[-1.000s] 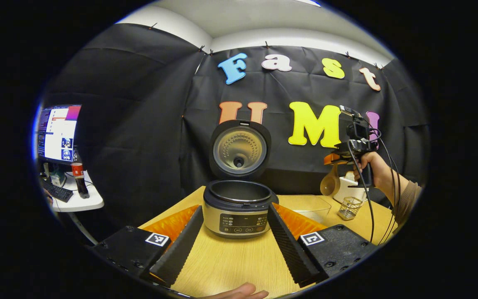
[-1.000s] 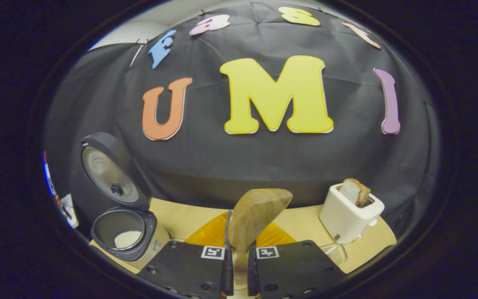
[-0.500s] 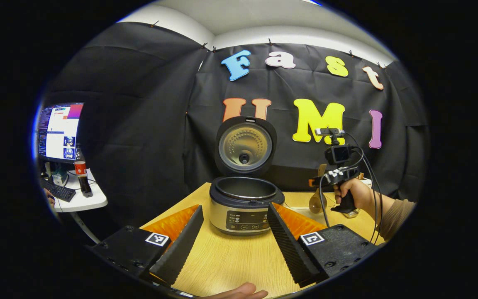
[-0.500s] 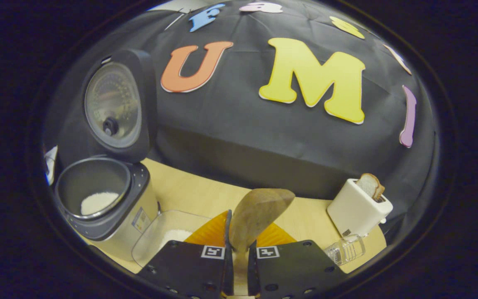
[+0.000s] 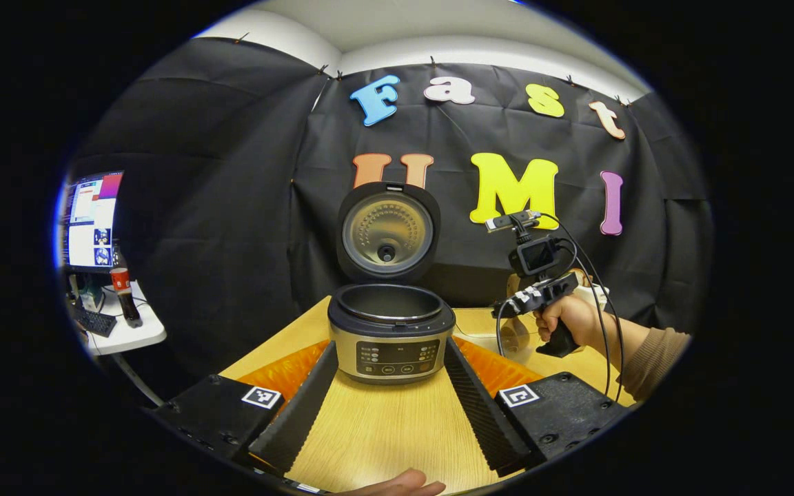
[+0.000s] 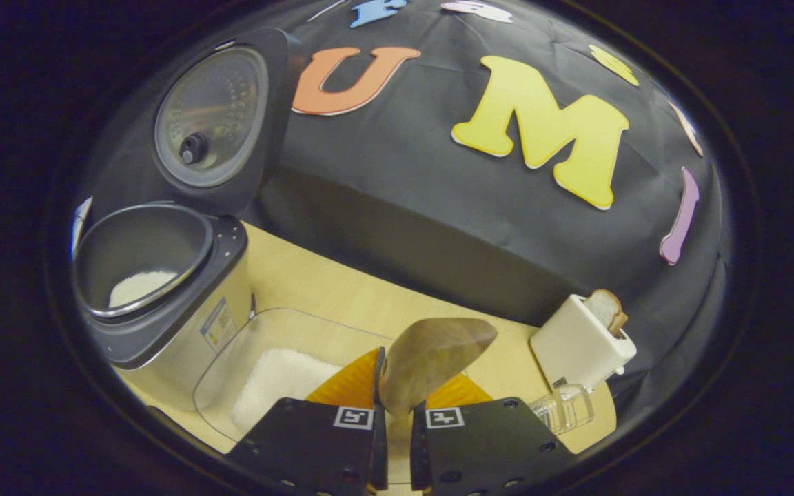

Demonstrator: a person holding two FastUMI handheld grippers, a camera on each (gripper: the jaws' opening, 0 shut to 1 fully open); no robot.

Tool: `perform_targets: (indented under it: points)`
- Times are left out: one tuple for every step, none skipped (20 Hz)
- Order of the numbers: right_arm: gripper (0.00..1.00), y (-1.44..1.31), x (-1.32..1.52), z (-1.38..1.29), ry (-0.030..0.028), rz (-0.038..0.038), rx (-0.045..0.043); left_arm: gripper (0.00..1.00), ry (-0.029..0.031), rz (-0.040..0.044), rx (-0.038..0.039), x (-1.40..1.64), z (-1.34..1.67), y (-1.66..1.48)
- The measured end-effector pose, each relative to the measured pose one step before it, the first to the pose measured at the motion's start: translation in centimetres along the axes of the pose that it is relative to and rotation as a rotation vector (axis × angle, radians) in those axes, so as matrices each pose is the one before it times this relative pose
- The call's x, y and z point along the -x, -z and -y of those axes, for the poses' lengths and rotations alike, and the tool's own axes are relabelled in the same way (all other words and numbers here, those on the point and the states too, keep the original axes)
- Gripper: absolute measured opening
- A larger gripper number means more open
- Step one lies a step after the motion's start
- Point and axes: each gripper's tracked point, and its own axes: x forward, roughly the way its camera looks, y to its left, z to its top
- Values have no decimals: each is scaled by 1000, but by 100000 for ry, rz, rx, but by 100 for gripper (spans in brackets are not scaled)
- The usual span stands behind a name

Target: Close the left gripper, press the button to open the rice cooker; take a wooden spoon from the chopstick holder with the right hand, scoop a spoonful of rice and pour it into the rice cooker, then put the wooden spoon back into the chopstick holder.

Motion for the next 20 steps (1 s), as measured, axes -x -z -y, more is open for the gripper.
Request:
perform_targets:
  points:
    - [13,529,231,-702,-167,-1834,-857,99,2,-592,1129,36,-151,175]
    - [13,353,201,-543,-447,-2085,-1561,99,66,-339,1105,21,-80,-8]
    - [13,544,161,-666,-1603,-2980,-3365,99,177,-59,979,-24,-54,-51]
    - [13,509,75,-639,-2080,-3373,-4367,99,251,21,765,49,39,-36]
    - [13,136,278,-416,-1483,-2664,-4539,99,276,13,613,-15,-49,0]
    - [13,-82,75,-156,-699,-828,-3835,99,276,78,461,65,-2,-37]
    - [13,76,107,-259,-1999,-1928,-4472,99,254,-66,330,-36,27,-33]
    - [13,-59,72,-165,-2145,-1220,-5243,99,183,-19,251,10,17,38]
    - [13,205,93,-372,-2854,-1879,-6152,99,80,115,203,53,38,-110]
    - [13,103,60,-341,-3109,-1421,-5959,99,195,185,160,10,35,-49]
    - [13,208,76,69,-1981,-1268,-5293,99,338,291,62,-30,52,-38]
    - [13,-204,-143,258,-1411,366,-4769,99,430,123,-6,49,83,0]
    - [13,-137,83,362,-1913,-30,-4950,98,29,-270,-85,-26,113,102]
    - [13,-144,-63,172,-2900,-523,-6757,96,25,-491,-87,-160,-74,162]
    - [13,117,-128,83,-3677,-1490,-7927,96,46,-372,-115,-99,10,189]
    - [13,-59,-103,191,-2884,-1498,-5630,96,-114,-394,-163,-41,25,43]
    - [13,-243,-52,412,-2085,-1071,-4795,96,-267,-185,-156,14,-36,67]
    - [13,-194,-158,270,-2319,-1002,-3873,96,-238,-47,-164,-38,-78,75]
    - [13,-100,-66,203,-2731,-659,-2584,96,-88,-98,-151,-17,18,28]
    - [13,-241,-176,280,-2513,-930,-2478,96,-69,-244,-213,-94,104,44]
